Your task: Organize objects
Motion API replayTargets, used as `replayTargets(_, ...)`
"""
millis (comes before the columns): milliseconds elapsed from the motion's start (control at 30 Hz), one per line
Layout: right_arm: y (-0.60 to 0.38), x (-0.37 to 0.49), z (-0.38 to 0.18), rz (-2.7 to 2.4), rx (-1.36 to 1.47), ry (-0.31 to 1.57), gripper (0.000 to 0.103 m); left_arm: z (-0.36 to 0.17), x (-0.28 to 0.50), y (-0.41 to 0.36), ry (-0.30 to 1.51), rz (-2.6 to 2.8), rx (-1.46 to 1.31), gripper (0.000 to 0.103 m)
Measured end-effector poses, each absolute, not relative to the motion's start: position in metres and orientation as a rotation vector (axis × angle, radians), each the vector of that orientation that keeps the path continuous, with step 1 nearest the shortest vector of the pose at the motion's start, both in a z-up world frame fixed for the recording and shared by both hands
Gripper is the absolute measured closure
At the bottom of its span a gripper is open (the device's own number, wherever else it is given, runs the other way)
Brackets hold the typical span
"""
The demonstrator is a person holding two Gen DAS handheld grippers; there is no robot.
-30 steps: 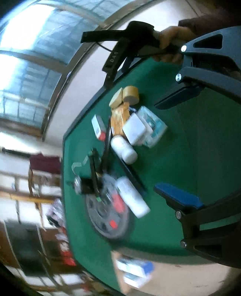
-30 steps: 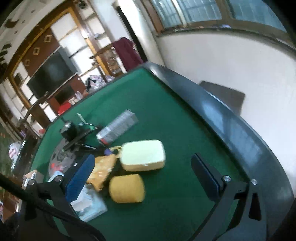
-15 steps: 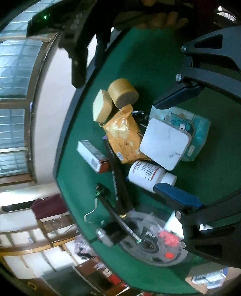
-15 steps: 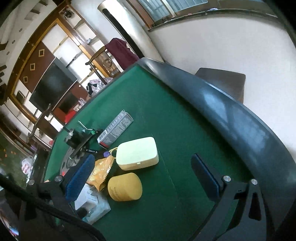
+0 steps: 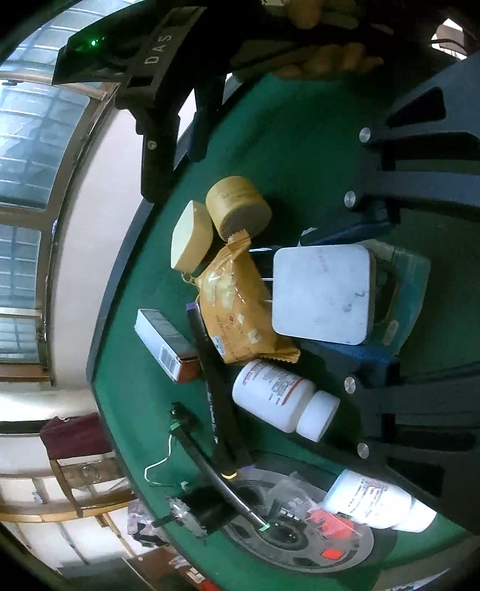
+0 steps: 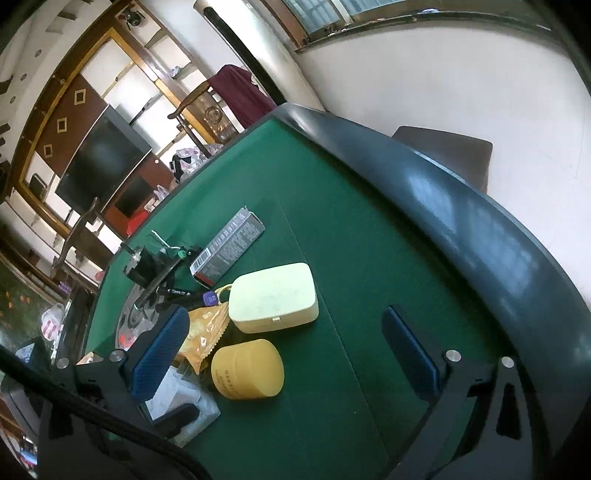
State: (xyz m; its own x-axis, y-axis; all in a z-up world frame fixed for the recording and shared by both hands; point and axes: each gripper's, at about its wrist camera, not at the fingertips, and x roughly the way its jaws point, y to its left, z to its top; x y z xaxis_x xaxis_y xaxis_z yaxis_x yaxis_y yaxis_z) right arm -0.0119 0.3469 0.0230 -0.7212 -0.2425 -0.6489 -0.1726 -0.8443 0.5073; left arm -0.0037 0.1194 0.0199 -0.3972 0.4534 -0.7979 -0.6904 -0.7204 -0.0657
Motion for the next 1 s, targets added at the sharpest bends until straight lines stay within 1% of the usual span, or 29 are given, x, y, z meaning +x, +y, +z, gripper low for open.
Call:
replayTargets(167,0.346,-0.014,0.022,-2.751,1.172,-0.840,0.000,0.017,-0.008,0.125,0.329,2.166,-1.114,0.060)
replayTargets(200,0.346,-0.014,0.022,-2.755,1.175,-0.835,0.000,0.017,-0.008,0.123,0.307,2.177,-1.123,0.063)
replayTargets(367,0.344,-0.015,0.022,-2.768,1.172,-0.809,0.000,0.032,0.002,0.109,0.223,2.236,-1.104,0.064)
replayTargets(567,0.341,-0.016,0.023,-2.783,1.166,-0.754,0.000,0.073,0.042,0.064,0.097,2.359,-1.008,0.064)
replayTargets(667,0.336,-0.018,0.022,-2.782,1.179,-0.707,0.000,0.091,0.067,0.029,-0.030,2.407,-0.961,0.064)
replayTargets(833,0.333,-0.012,0.026,-2.793,1.131,-0.686,0.002,0.099,0.094,-0.018,-0.180,2.457,-0.923,0.064)
replayTargets(933,0.331,-0.006,0.025,-2.769,1.184,-0.706,0.002,0.093,0.093,-0.036,-0.223,2.467,-0.966,0.064)
replayTargets(1000,0.324,0.005,0.024,-2.771,1.218,-0.677,0.002,0.086,0.092,-0.043,-0.249,2.456,-0.977,0.064)
